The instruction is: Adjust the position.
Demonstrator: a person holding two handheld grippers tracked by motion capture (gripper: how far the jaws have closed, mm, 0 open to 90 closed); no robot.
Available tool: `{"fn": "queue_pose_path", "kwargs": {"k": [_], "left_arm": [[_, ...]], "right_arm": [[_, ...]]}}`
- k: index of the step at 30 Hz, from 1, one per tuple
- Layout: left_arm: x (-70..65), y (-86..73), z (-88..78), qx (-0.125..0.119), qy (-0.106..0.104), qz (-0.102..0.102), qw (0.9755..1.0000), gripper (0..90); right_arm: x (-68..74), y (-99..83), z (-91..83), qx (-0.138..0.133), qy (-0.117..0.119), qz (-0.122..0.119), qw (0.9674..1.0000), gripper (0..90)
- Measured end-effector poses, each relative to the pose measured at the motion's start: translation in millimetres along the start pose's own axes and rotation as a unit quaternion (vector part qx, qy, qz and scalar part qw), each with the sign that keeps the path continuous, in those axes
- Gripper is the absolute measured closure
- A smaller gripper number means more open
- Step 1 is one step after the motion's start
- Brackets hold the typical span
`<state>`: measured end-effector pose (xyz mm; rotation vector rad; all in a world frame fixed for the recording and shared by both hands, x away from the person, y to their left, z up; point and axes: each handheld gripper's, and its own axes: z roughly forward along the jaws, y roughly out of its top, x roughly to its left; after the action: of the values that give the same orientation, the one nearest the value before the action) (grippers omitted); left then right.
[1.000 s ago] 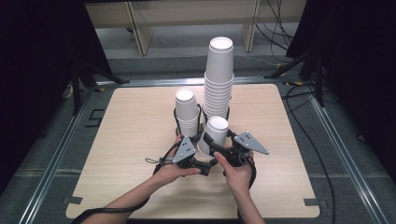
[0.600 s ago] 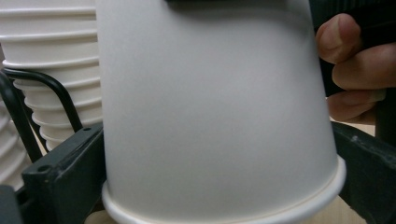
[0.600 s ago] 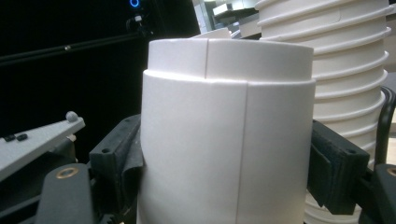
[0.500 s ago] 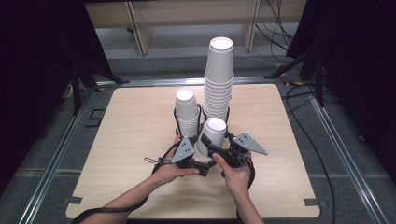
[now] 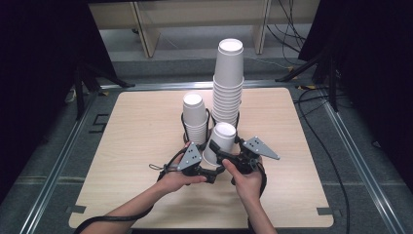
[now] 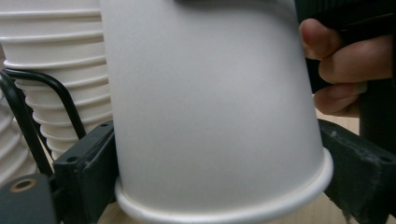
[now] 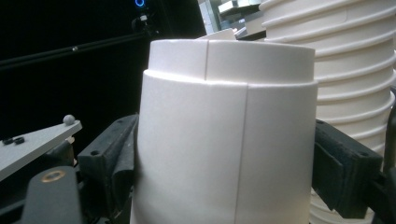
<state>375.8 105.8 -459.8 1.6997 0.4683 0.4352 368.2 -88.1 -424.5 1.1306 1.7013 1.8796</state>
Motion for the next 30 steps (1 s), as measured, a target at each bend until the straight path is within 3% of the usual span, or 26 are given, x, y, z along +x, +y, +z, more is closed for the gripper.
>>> {"fn": "queue_pose_path", "kwargs": {"k": [1,4,5,6,7,12,15,16,23,25,28,30], "left_arm": [[0.3,0.3,-0.7,0.000,0.000,0.000,1.0000,9.9],[1.8,0.6,-2.4,-0.004,-0.004,0.004,1.0000,12.1],[2.4,1.2,-3.5,0.001,-0.004,0.007,1.0000,12.9],[2.8,1.4,-4.9,0.000,-0.002,0.006,1.0000,13.4],[3.9,1.8,-5.5,0.000,-0.003,0.013,0.9999,14.1],[3.9,2.1,-7.7,0.001,-0.004,0.020,0.9998,15.0],[5.9,2.1,-7.7,-0.005,-0.006,0.016,0.9998,15.4],[7.3,3.3,-9.6,0.005,-0.004,0.017,0.9998,15.5],[15.3,6.5,-11.4,0.009,-0.005,0.020,0.9998,16.8],[16.4,7.4,-12.4,0.007,-0.004,0.019,0.9998,16.8],[18.1,8.1,-12.6,0.000,-0.005,0.019,0.9998,17.0],[19.3,9.3,-15.1,0.013,-0.003,0.019,0.9997,17.0]], "right_arm": [[0.4,1.0,-0.6,0.006,0.007,0.014,0.9999,17.3],[-1.9,2.2,0.3,0.004,0.006,0.004,1.0000,13.7],[-1.4,2.4,0.3,0.008,0.010,0.014,0.9998,10.6],[-2.2,2.5,0.3,0.008,0.009,0.008,0.9999,8.9],[-1.5,2.2,0.6,0.012,0.017,0.022,0.9996,8.2],[-2.3,1.7,1.6,0.016,0.018,0.004,0.9997,6.2],[-1.9,2.4,0.1,0.014,0.024,0.008,0.9996,4.3],[-1.6,3.0,-1.2,0.016,0.022,0.009,0.9996,4.2],[-3.0,9.8,-9.0,0.016,0.024,0.001,0.9996,5.0],[-2.7,11.9,-12.2,0.013,0.034,0.002,0.9993,5.0],[-3.8,14.4,-19.9,0.011,0.024,-0.003,0.9997,5.4],[-5.5,15.9,-25.3,0.011,0.019,-0.010,0.9997,6.0]]}}
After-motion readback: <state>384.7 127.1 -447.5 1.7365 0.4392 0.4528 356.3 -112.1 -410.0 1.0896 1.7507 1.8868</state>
